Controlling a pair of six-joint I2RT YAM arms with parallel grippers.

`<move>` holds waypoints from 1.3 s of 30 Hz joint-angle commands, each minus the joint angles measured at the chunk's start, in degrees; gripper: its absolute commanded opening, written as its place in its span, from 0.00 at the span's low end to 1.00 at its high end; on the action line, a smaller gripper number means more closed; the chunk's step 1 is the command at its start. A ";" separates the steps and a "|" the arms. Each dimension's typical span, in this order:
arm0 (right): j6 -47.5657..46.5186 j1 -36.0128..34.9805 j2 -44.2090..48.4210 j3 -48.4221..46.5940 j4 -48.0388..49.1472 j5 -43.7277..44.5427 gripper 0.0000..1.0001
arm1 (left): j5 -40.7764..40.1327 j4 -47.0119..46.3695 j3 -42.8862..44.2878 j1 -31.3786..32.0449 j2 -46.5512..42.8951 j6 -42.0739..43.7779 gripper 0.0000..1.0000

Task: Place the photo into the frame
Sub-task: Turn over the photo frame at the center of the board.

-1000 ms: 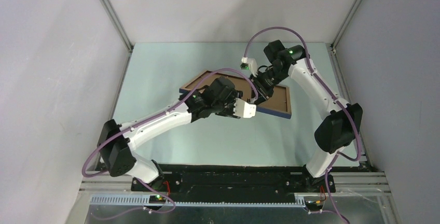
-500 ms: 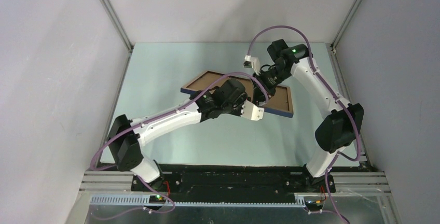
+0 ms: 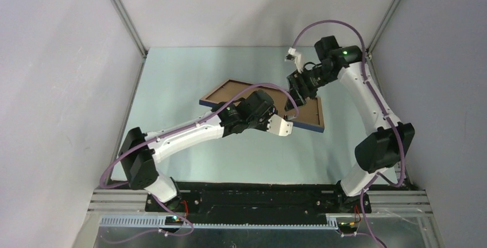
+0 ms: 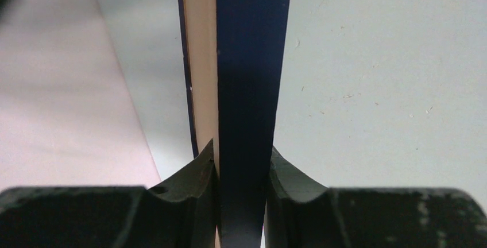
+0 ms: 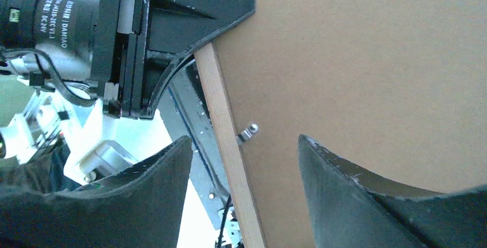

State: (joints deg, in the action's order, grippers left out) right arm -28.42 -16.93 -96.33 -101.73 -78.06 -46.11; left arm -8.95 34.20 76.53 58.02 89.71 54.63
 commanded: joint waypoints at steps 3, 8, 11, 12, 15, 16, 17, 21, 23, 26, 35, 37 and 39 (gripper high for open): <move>4.87 4.35 7.30 -2.74 4.82 0.39 0.73 | 0.15 1.53 5.03 0.34 -5.18 -5.50 0.00; 8.20 9.33 11.53 -1.32 9.84 1.46 0.74 | -1.64 2.53 8.48 0.43 -6.88 -7.26 0.00; 10.17 11.53 13.65 0.87 12.38 2.06 0.74 | -2.75 3.37 11.02 0.48 -7.09 -8.26 0.00; 10.51 12.44 14.45 1.38 13.52 2.25 0.74 | -2.83 3.53 12.46 0.48 -7.00 -8.94 0.00; 12.58 14.46 15.75 4.18 15.64 2.89 0.74 | -2.81 5.42 15.92 0.44 -6.20 -10.63 0.00; 13.24 14.77 16.18 5.19 16.36 3.16 0.74 | -2.77 5.96 17.99 0.45 -5.95 -11.62 0.00; 13.54 15.47 16.51 5.65 16.67 3.55 0.74 | -2.55 7.05 19.03 0.44 -5.20 -12.16 0.00; 14.98 18.28 17.30 7.84 18.44 4.33 0.74 | -1.20 11.31 26.15 0.36 -2.42 -15.77 0.00; 15.49 19.65 17.52 7.80 18.53 5.57 0.74 | -1.11 13.35 29.39 0.37 -0.81 -17.31 0.00; 15.00 21.41 18.23 6.92 17.42 7.70 0.74 | -1.49 15.54 33.64 0.26 1.01 -19.77 0.00; 11.45 27.87 21.40 7.17 14.52 10.81 0.75 | 1.36 19.49 42.45 -2.18 5.49 -26.91 0.00; 11.13 29.56 21.36 7.17 14.25 10.42 0.74 | 2.67 19.88 43.26 -3.10 6.29 -28.79 0.00; 10.94 31.18 21.32 7.35 14.09 9.53 0.75 | 4.60 20.36 44.33 -4.15 6.91 -30.77 0.00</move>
State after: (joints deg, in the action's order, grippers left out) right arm -15.38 11.68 -75.94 -93.78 -61.43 -36.67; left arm -3.01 62.59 114.28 57.19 98.35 30.55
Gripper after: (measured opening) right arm 0.743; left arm 0.293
